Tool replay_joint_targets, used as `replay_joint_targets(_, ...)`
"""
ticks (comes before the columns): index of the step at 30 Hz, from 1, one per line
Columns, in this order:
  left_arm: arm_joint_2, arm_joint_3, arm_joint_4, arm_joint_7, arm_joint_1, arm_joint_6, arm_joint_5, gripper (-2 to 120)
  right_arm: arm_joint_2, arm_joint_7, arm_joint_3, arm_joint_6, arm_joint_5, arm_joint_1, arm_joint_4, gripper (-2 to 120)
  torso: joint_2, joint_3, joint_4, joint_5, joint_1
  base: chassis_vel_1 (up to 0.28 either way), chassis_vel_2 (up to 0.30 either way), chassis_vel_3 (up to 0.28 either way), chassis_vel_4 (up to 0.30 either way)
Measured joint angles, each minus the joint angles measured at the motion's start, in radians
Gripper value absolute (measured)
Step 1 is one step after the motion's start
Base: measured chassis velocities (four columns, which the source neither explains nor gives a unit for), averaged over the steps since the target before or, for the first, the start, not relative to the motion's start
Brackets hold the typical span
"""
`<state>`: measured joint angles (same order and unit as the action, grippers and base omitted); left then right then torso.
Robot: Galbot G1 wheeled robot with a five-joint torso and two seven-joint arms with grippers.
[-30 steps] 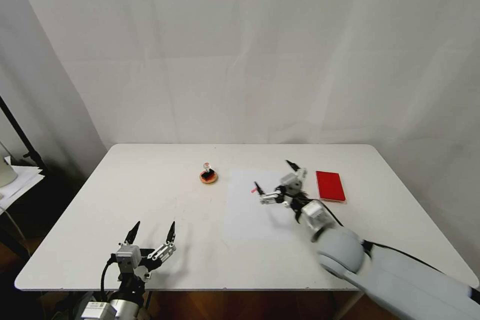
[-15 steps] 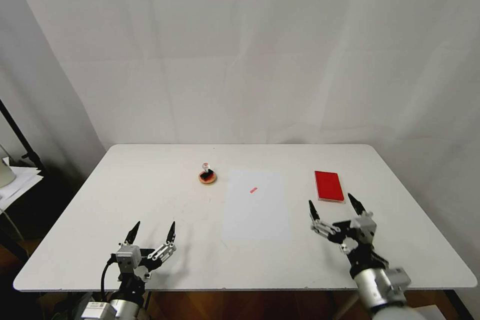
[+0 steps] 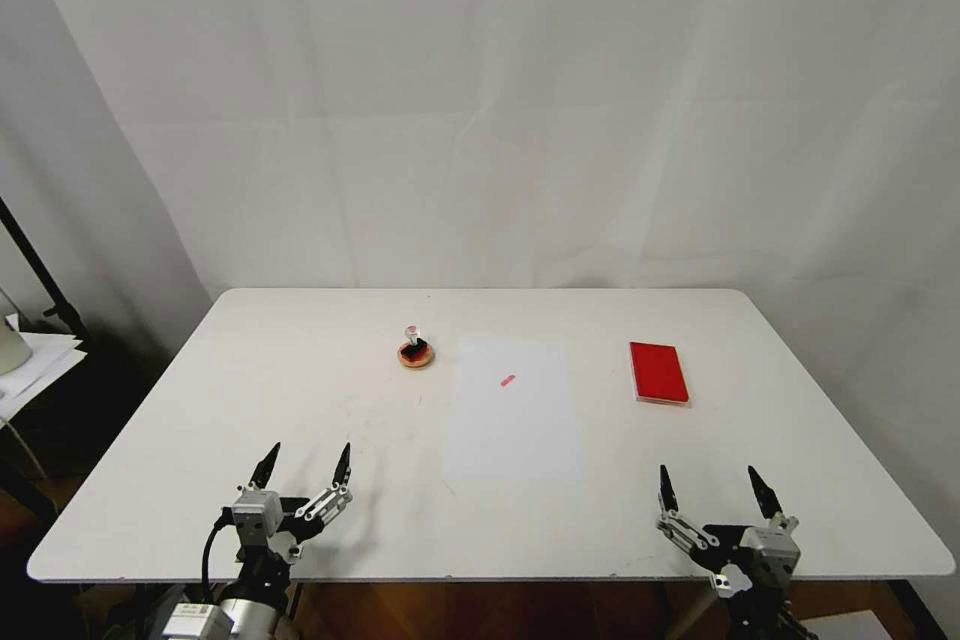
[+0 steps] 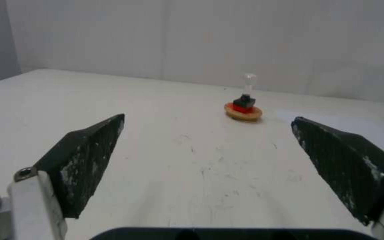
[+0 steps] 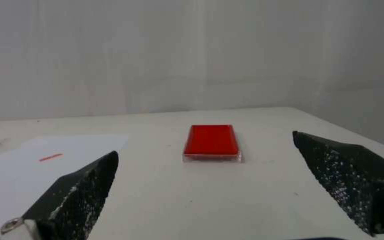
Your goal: Pick up the stamp from the ink pad and place it onto another ink pad.
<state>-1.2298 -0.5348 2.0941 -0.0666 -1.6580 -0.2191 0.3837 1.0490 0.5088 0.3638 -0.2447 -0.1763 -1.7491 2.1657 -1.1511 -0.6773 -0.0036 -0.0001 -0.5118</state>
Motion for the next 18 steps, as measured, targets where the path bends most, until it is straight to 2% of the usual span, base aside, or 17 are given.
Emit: replay_joint_targets(18,0.0,0.0,0.0,0.0,0.0,0.0,0.0,100,-0.004,-0.004,-0.003,0.0,-0.008,0.009,-0.006,100,0.0,0.0,-0.0001,0.0001,0.0,0.0,0.0,0.0,0.0)
